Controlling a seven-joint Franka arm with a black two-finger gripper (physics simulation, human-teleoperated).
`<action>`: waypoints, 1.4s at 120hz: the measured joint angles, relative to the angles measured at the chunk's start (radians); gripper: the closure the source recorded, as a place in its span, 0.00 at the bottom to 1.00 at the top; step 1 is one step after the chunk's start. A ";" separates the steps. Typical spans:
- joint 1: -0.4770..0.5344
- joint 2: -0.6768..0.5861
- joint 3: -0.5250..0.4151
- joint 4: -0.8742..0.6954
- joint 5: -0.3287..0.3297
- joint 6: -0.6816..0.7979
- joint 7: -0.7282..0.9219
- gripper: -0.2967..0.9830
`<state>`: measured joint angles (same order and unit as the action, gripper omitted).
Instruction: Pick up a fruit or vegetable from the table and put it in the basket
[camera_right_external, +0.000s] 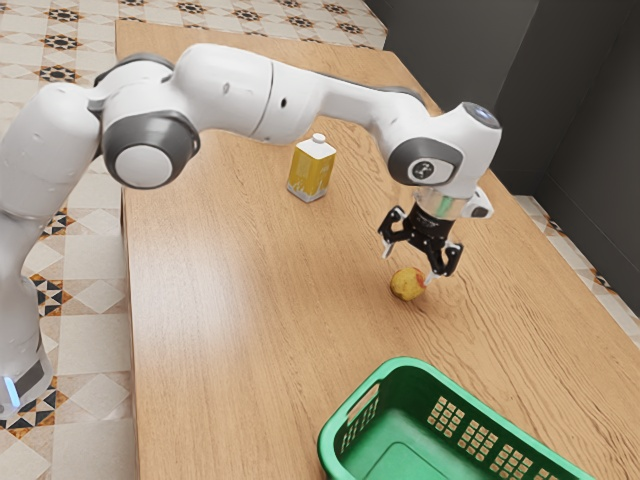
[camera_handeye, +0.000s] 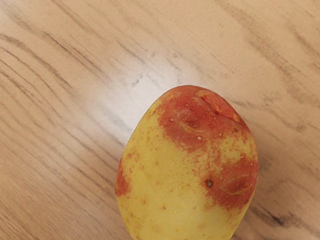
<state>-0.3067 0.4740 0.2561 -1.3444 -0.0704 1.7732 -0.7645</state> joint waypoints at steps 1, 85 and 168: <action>0.000 0.000 0.000 -0.001 0.000 0.001 0.000 0.23; -0.003 0.014 -0.015 -0.049 0.001 0.105 -0.011 0.23; -0.003 0.025 -0.015 -0.075 0.036 0.183 0.020 0.23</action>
<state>-0.3099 0.4989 0.2408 -1.4197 -0.0340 1.9560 -0.7443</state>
